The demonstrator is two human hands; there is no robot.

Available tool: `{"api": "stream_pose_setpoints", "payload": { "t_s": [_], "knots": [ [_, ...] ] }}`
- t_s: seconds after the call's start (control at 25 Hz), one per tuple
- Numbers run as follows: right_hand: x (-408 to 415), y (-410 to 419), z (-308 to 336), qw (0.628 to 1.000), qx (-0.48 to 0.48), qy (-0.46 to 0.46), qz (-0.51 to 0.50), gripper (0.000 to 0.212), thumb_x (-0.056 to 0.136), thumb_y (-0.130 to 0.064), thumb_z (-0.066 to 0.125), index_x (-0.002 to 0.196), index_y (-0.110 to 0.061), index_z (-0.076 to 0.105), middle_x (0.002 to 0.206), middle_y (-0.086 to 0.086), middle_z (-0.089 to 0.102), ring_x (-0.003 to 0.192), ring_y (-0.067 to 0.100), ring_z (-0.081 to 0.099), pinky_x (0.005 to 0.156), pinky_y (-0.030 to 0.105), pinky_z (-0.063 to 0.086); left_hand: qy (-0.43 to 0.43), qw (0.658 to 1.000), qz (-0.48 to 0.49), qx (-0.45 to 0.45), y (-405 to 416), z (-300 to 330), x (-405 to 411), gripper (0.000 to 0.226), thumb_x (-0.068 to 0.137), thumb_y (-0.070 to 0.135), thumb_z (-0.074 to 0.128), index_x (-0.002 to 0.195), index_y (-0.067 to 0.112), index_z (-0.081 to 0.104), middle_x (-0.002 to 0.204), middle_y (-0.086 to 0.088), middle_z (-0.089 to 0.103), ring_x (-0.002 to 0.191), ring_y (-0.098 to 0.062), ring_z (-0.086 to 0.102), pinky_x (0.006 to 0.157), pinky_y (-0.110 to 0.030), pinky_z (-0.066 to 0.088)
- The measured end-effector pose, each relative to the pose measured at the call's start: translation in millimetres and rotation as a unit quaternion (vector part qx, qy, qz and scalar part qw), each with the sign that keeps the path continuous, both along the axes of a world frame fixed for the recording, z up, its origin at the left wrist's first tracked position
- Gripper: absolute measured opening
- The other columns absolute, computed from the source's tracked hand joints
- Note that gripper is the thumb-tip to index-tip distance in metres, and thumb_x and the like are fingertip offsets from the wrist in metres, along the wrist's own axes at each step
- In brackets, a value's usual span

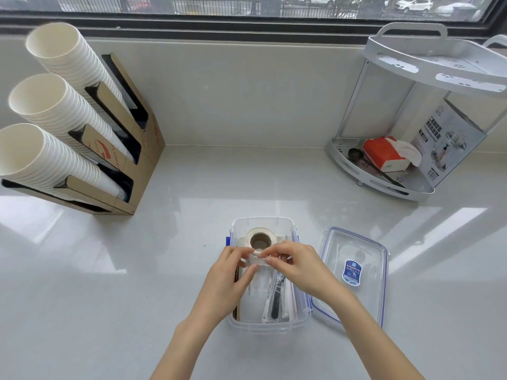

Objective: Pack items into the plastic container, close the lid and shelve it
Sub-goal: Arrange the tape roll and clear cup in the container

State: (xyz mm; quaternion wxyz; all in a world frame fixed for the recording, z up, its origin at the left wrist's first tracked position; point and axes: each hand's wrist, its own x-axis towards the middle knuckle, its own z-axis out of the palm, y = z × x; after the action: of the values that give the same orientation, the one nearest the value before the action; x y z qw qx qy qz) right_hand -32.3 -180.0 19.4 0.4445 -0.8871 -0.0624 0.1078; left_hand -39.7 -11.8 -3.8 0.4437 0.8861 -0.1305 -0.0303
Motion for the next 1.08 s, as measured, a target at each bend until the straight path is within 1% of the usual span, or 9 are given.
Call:
{"api": "stream_pose_setpoints", "payload": {
  "t_s": [0.08,0.24,0.32,0.4,0.52,0.64,0.76,0.84,1.08],
  "knots": [
    [-2,2,-7,0.999,0.010,0.032,0.005,0.015,0.084,-0.025,0.057,0.090,-0.028,0.070,0.083,0.011,0.068,0.064,0.010,0.047,0.062,0.013,0.039,-0.011,0.999,-0.010,0.043,1,-1,0,0.021,0.086,0.030,0.053,0.105,0.023,0.058,0.088,0.025,0.043,0.086,-0.003,0.050,0.078,-0.008,0.036],
    [-5,8,-21,0.998,-0.010,0.063,0.027,0.016,0.084,-0.027,0.055,0.091,-0.027,0.070,0.064,-0.015,0.056,0.061,0.003,0.047,0.060,0.012,0.038,-0.023,0.989,-0.025,0.142,5,-11,-2,0.021,0.088,0.037,0.048,0.105,0.028,0.057,0.105,0.016,0.055,0.101,-0.006,0.043,0.082,-0.019,0.024],
    [-6,12,-27,0.997,-0.024,0.069,0.034,0.018,0.084,-0.028,0.055,0.095,-0.025,0.070,0.071,-0.016,0.057,0.067,0.002,0.049,0.061,0.010,0.037,-0.027,0.983,-0.027,0.178,8,-15,-3,0.022,0.088,0.038,0.047,0.107,0.031,0.056,0.110,0.017,0.057,0.107,-0.006,0.041,0.082,-0.019,0.020],
    [-7,15,-33,0.996,-0.034,0.075,0.038,0.020,0.085,-0.027,0.055,0.098,-0.023,0.069,0.085,-0.007,0.065,0.073,0.004,0.050,0.063,0.009,0.036,-0.032,0.977,-0.034,0.208,8,-18,-4,0.024,0.088,0.037,0.046,0.110,0.032,0.055,0.112,0.018,0.059,0.110,-0.007,0.040,0.081,-0.020,0.016],
    [-8,18,-38,0.994,-0.054,0.082,0.048,0.023,0.085,-0.024,0.054,0.104,-0.021,0.068,0.102,-0.001,0.071,0.071,-0.003,0.050,0.061,0.005,0.035,-0.040,0.968,-0.045,0.244,8,-20,-3,0.026,0.088,0.038,0.044,0.113,0.034,0.053,0.113,0.019,0.060,0.112,-0.007,0.038,0.078,-0.021,0.012],
    [-6,16,-38,0.994,-0.061,0.084,0.040,0.026,0.086,-0.024,0.051,0.109,-0.021,0.065,0.107,-0.001,0.070,0.076,-0.001,0.052,0.062,0.004,0.035,-0.036,0.968,-0.049,0.245,8,-20,-2,0.031,0.088,0.039,0.044,0.118,0.036,0.049,0.111,0.018,0.059,0.111,-0.008,0.038,0.082,-0.023,0.013],
    [0,13,-34,0.997,-0.053,0.059,-0.010,0.028,0.086,-0.019,0.049,0.110,-0.021,0.063,0.108,0.002,0.066,0.080,0.006,0.055,0.073,0.015,0.042,-0.038,0.975,-0.041,0.216,8,-19,3,0.031,0.088,0.037,0.045,0.119,0.035,0.048,0.108,0.017,0.059,0.108,-0.007,0.042,0.080,-0.020,0.014],
    [6,10,-31,0.996,-0.064,0.031,-0.045,0.031,0.085,-0.016,0.049,0.113,-0.021,0.059,0.112,0.004,0.058,0.081,0.010,0.056,0.079,0.020,0.040,-0.052,0.978,-0.026,0.202,7,-18,10,0.030,0.088,0.035,0.045,0.118,0.033,0.049,0.110,0.015,0.057,0.108,-0.008,0.043,0.079,-0.019,0.015],
    [23,16,-28,0.987,-0.148,0.036,-0.050,0.048,0.085,-0.013,0.048,0.131,-0.021,0.037,0.126,0.010,0.038,0.105,0.028,0.054,0.086,0.031,0.040,-0.034,0.974,0.023,0.223,1,-24,38,0.054,0.085,0.035,0.052,0.134,0.024,0.034,0.139,0.003,0.037,0.127,-0.018,0.028,0.100,-0.031,0.027]
  ]
}}
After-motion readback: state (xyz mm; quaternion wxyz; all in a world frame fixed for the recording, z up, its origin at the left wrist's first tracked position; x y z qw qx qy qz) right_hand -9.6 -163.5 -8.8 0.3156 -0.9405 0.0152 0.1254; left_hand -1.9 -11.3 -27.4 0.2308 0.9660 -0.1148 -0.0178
